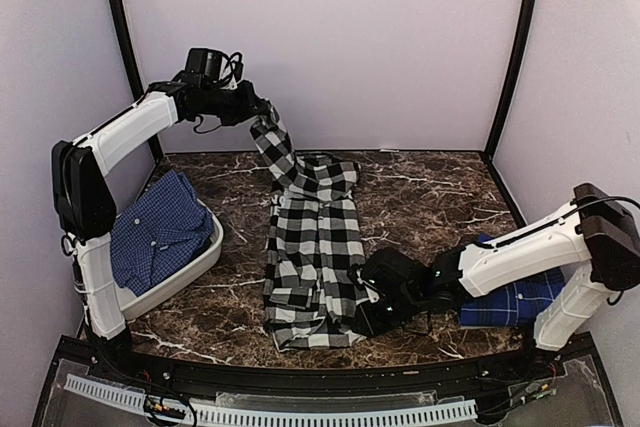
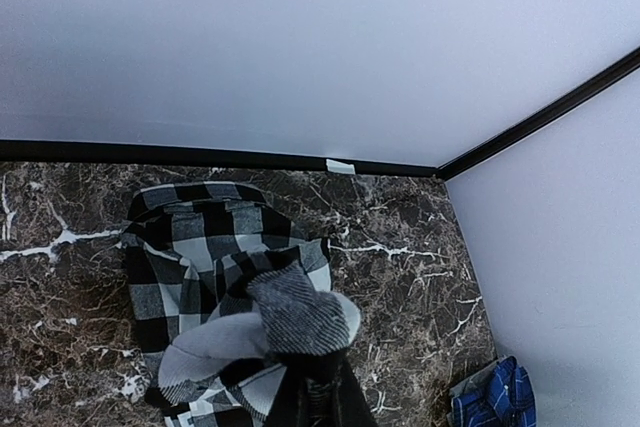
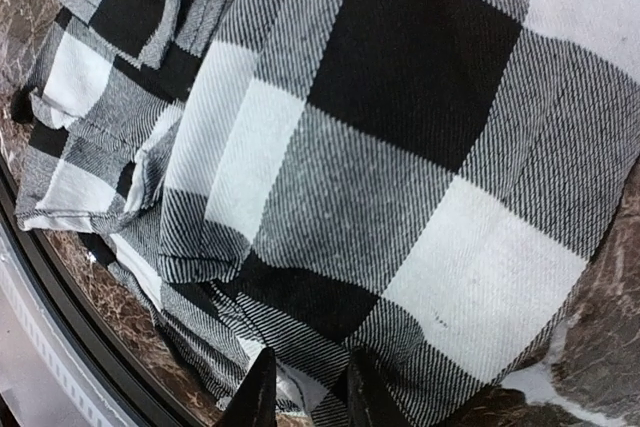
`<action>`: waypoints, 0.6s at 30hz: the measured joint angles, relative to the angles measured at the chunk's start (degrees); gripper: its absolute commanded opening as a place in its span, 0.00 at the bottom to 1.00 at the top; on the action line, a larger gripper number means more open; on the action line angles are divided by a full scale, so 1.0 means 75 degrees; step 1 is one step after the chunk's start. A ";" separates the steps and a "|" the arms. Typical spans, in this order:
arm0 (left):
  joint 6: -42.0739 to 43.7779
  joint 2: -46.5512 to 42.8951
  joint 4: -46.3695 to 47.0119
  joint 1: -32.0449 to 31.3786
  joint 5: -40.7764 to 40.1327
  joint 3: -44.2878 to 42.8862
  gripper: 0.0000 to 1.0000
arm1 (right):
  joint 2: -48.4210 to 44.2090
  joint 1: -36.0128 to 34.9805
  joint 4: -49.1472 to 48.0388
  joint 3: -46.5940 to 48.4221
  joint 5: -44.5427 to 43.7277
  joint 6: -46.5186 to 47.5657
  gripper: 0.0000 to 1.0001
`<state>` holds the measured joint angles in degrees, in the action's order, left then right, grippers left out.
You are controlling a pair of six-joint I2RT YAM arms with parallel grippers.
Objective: Fold and stack the long sleeve shirts
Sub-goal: Fold the sleeve of the rectangle-folded shirt.
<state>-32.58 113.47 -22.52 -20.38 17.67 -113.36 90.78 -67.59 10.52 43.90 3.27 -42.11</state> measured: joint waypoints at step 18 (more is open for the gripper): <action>-0.0050 -0.1154 0.0516 0.0087 -0.0810 0.2369 0.00 | -0.1271 0.1093 0.0437 0.0606 -0.0166 0.0242 0.39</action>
<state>-32.95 104.81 -18.65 -19.73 11.60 -95.59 81.25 -59.40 13.80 48.45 2.02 -40.29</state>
